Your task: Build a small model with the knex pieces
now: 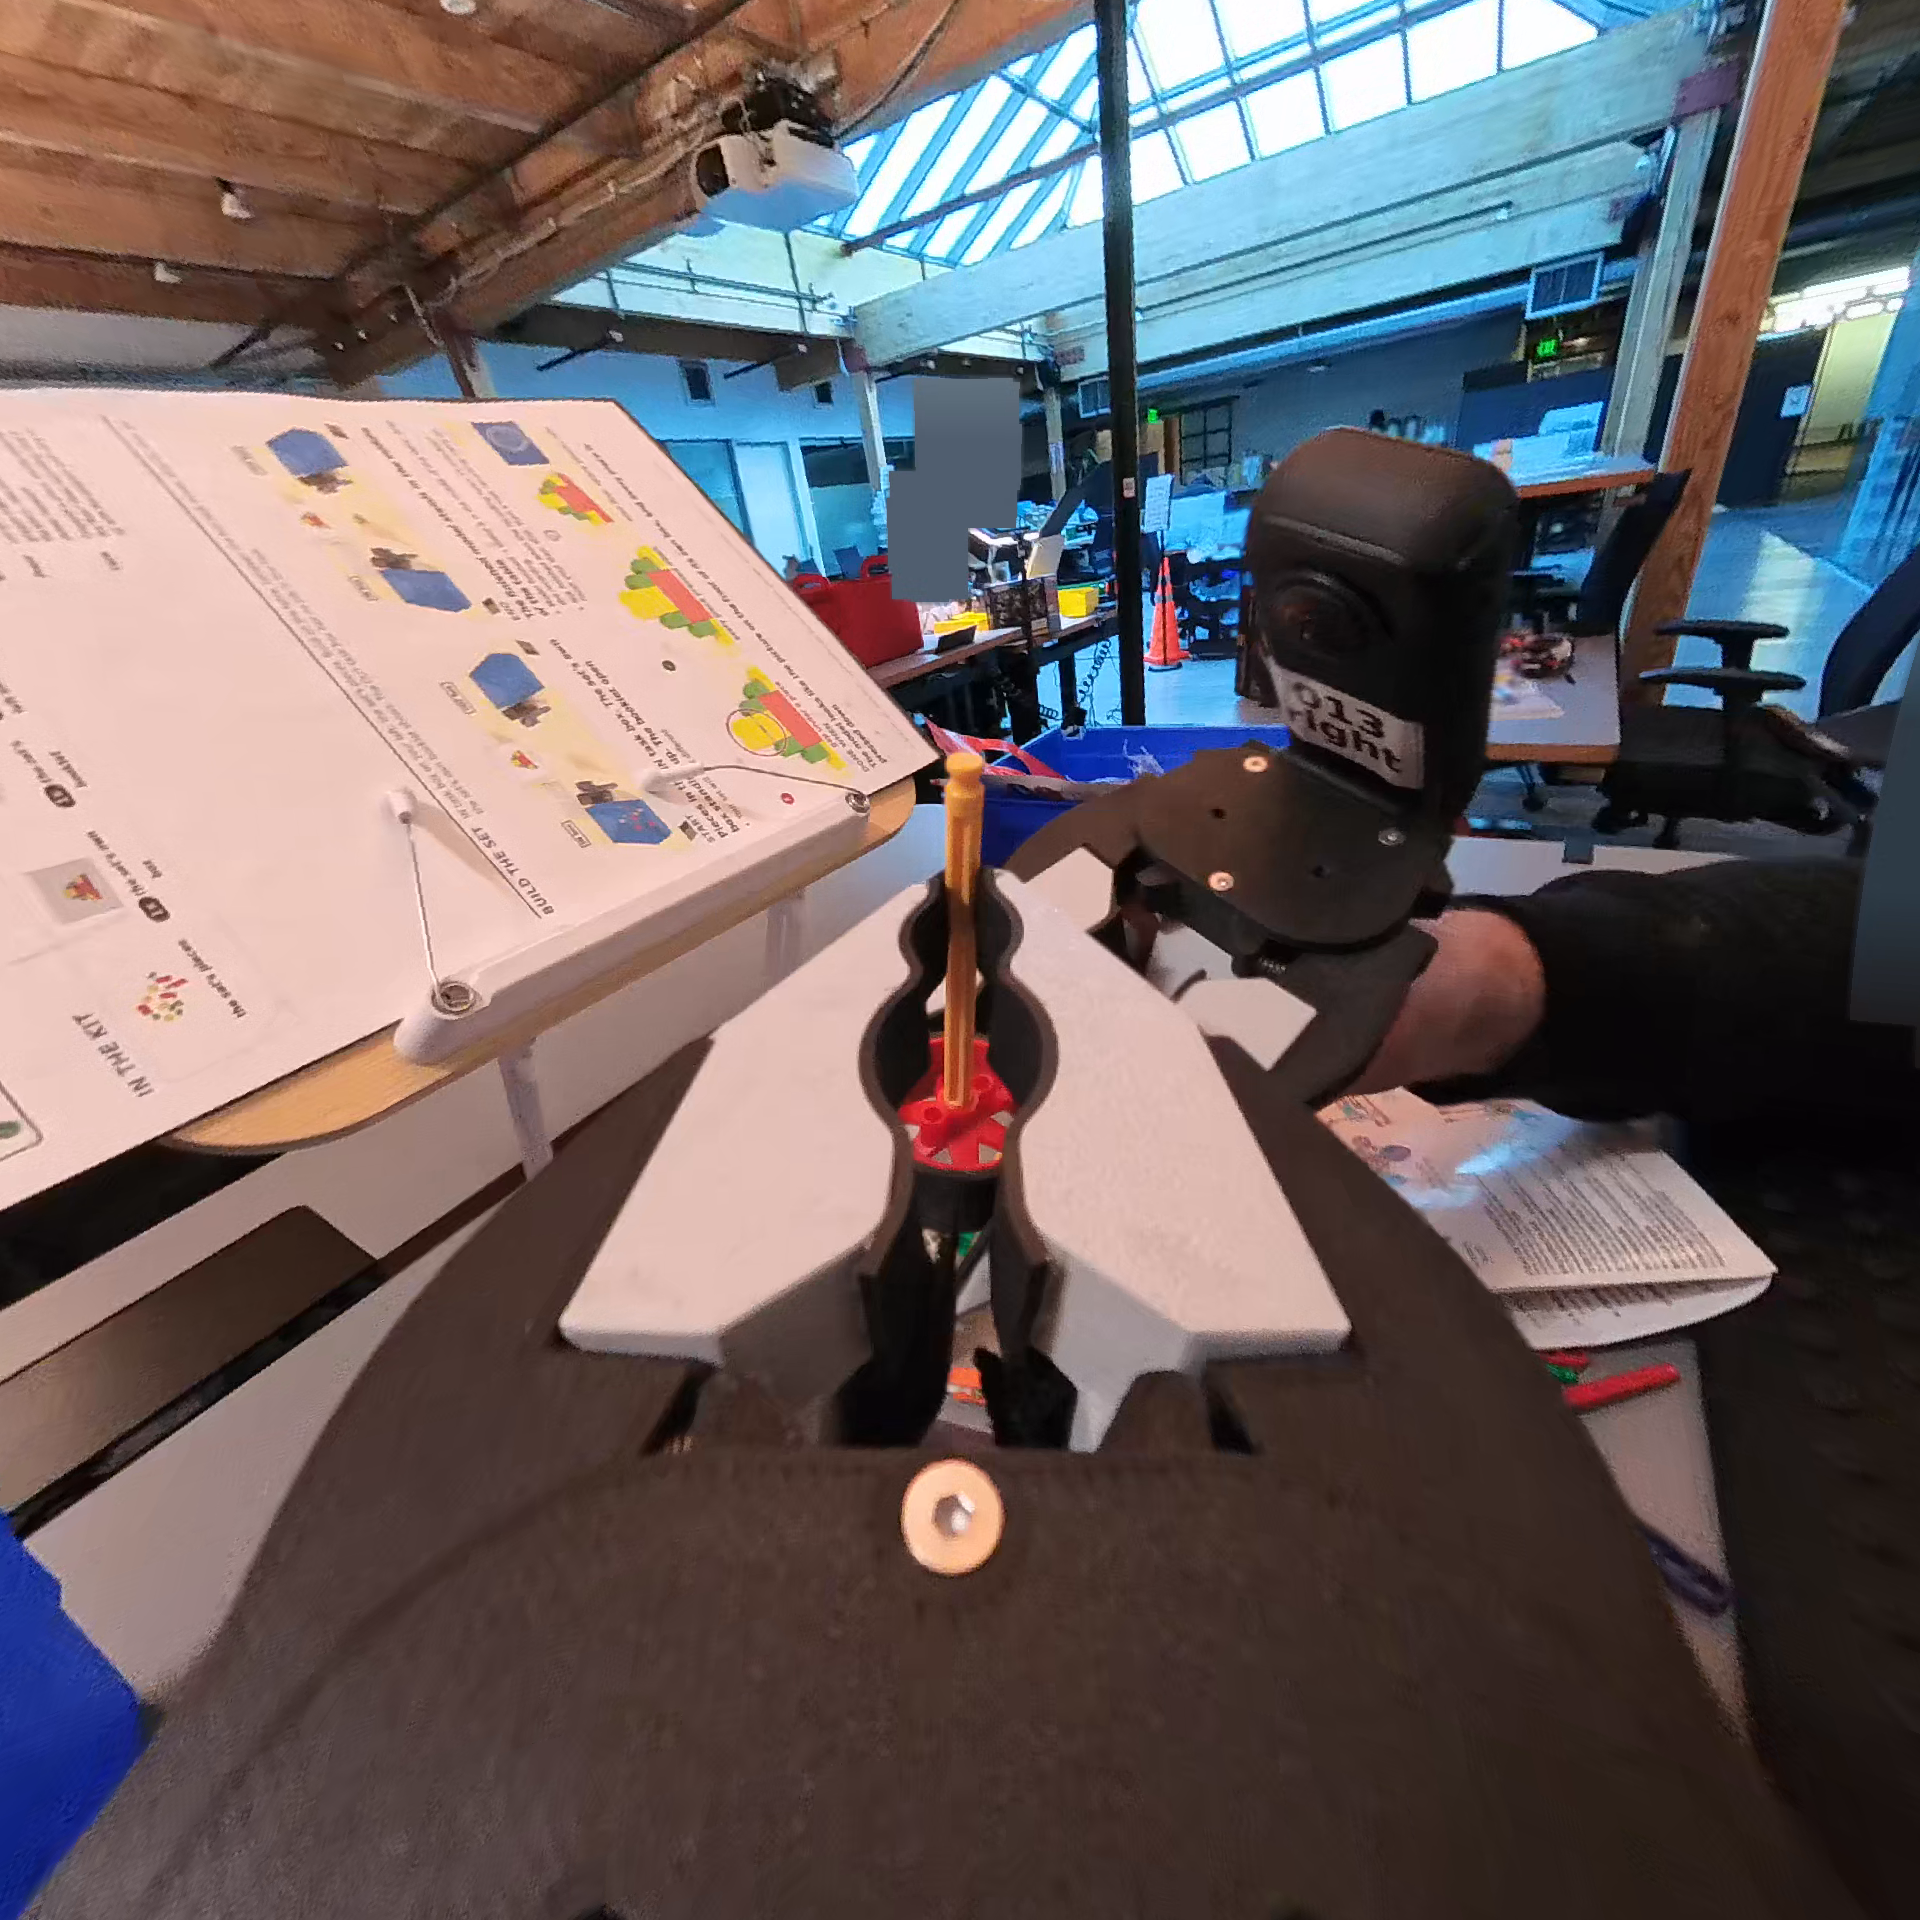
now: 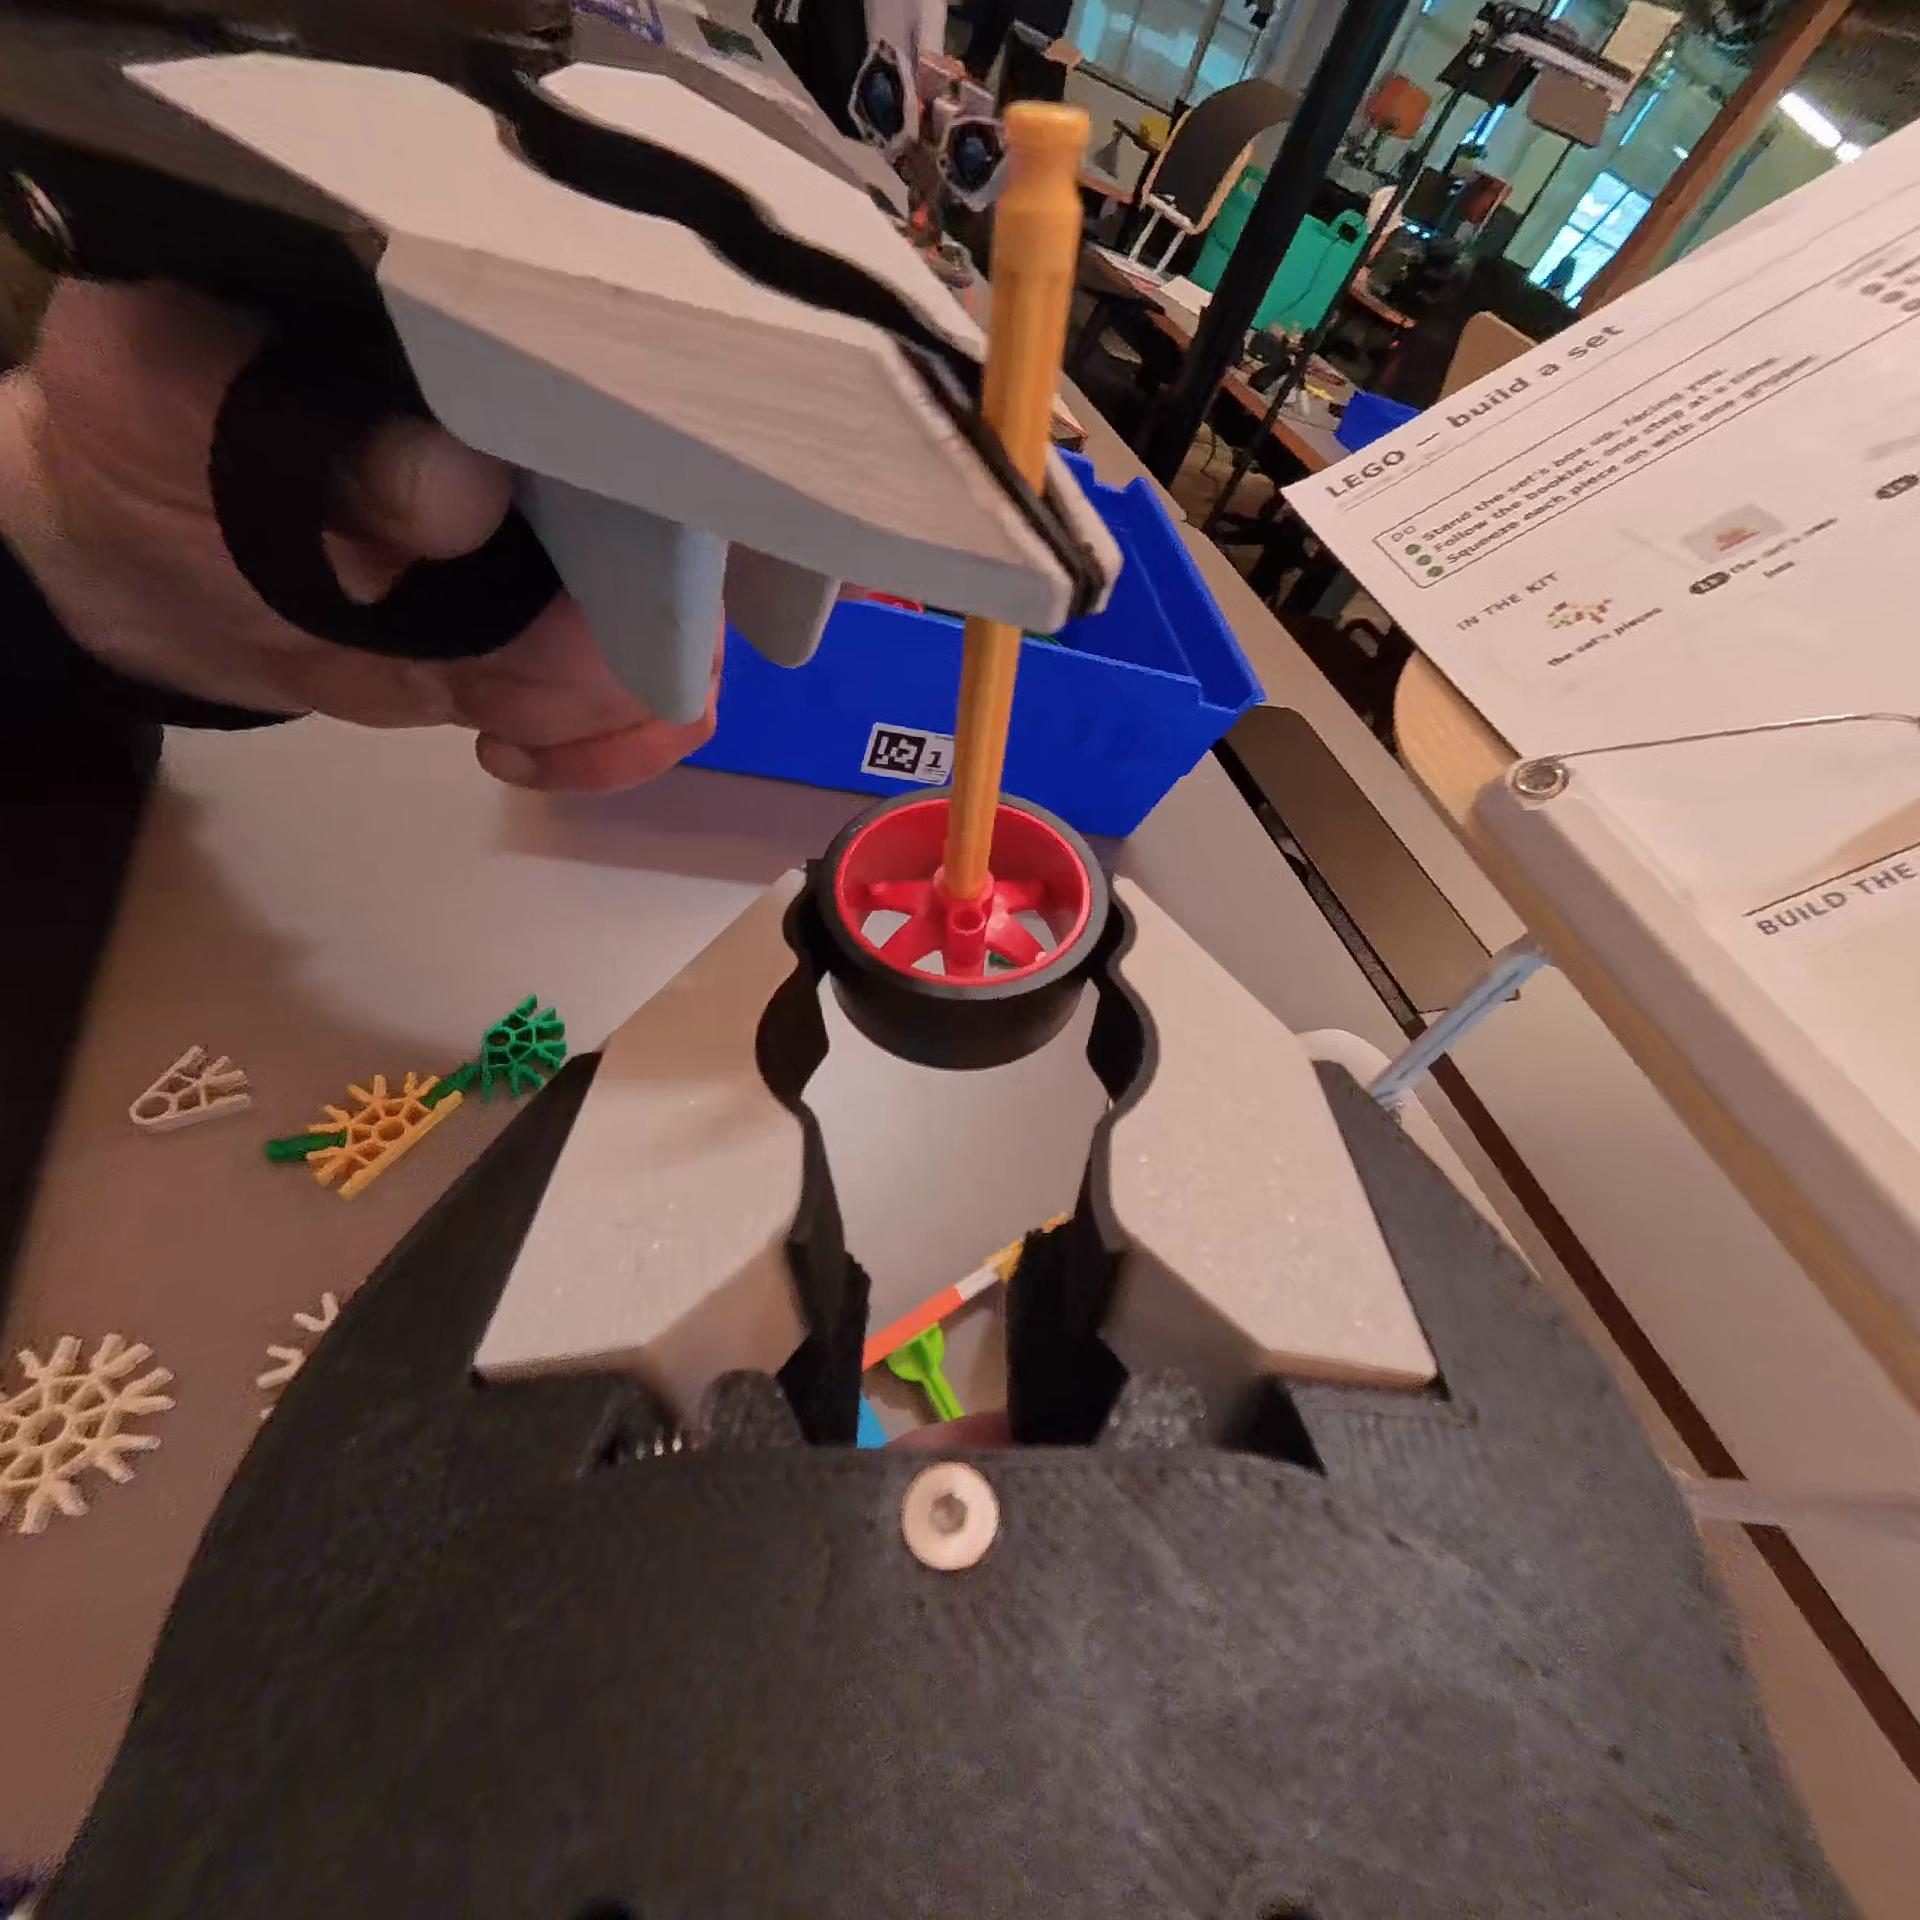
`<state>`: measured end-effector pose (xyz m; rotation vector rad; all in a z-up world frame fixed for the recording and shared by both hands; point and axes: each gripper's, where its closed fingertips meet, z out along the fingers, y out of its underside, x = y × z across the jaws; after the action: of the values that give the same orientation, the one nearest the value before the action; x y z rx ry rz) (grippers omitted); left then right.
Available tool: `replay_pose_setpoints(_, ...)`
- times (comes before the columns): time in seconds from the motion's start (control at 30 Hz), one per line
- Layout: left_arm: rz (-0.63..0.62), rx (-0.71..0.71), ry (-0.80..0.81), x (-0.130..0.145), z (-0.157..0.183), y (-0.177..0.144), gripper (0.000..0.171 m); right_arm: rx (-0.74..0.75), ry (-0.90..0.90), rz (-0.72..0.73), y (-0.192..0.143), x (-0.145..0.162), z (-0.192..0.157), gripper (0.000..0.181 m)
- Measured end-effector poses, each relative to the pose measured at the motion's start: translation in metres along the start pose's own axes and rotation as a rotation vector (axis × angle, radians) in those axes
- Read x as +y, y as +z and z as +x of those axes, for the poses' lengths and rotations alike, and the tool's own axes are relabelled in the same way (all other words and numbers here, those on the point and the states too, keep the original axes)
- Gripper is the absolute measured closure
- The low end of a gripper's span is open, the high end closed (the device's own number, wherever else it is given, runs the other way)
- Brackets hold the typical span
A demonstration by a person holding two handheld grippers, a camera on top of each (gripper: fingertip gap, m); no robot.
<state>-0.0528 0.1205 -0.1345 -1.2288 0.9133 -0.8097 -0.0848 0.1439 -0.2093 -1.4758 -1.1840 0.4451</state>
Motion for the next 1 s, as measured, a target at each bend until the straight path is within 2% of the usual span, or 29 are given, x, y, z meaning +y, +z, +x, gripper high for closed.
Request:
replay_pose_setpoints(0.1, 0.030, 0.019, -0.125, -0.003, -0.007, -0.002, 0.171, 0.136, -0.158, -0.055, -0.003, 0.000, 0.012, 0.133)
replay_pose_setpoints(0.17, 0.038, 0.009, -0.173, -0.003, -0.009, -0.002, 0.171, 0.150, -0.146, -0.058, -0.004, 0.001, 0.015, 0.133)
replay_pose_setpoints(0.27, 0.024, -0.051, 0.003, -0.003, 0.000, 0.001, 0.171, -0.023, 0.087, 0.012, 0.001, -0.001, 0.000, 0.133)
replay_pose_setpoints(0.33, 0.016, -0.088, 0.185, -0.005, 0.009, 0.002, 0.171, -0.109, 0.179, 0.049, 0.003, -0.006, -0.011, 0.133)
replay_pose_setpoints(0.43, 0.001, -0.103, 0.247, -0.002, 0.010, 0.001, 0.171, -0.055, 0.121, 0.043, 0.006, -0.004, -0.009, 0.133)
replay_pose_setpoints(0.5, -0.011, -0.094, 0.166, -0.001, 0.005, 0.000, 0.171, 0.043, -0.017, 0.025, 0.005, -0.001, -0.003, 0.133)
replay_pose_setpoints(0.6, 0.051, -0.034, -0.138, -0.011, -0.014, -0.007, 0.171, 0.151, -0.129, 0.018, -0.002, -0.007, 0.008, 0.134)
replay_pose_setpoints(0.67, 0.076, -0.010, -0.221, -0.009, -0.018, -0.009, 0.171, 0.116, -0.088, 0.023, -0.001, -0.006, 0.008, 0.134)
replay_pose_setpoints(0.73, 0.052, -0.039, -0.082, -0.008, -0.013, -0.007, 0.171, -0.045, 0.117, 0.065, 0.002, -0.005, -0.002, 0.134)
replay_pose_setpoints(0.77, 0.046, -0.052, -0.043, -0.006, -0.013, -0.006, 0.171, -0.091, 0.163, 0.074, 0.002, -0.005, -0.004, 0.134)
replay_pose_setpoints(0.9, 0.077, -0.004, -0.041, -0.010, -0.006, -0.005, 0.170, -0.049, 0.064, 0.075, -0.002, -0.008, -0.001, 0.132)
replay_pose_setpoints(1.0, 0.058, 0.025, -0.017, -0.009, 0.003, -0.003, 0.170, -0.030, 0.036, 0.095, 0.000, -0.012, -0.005, 0.106)
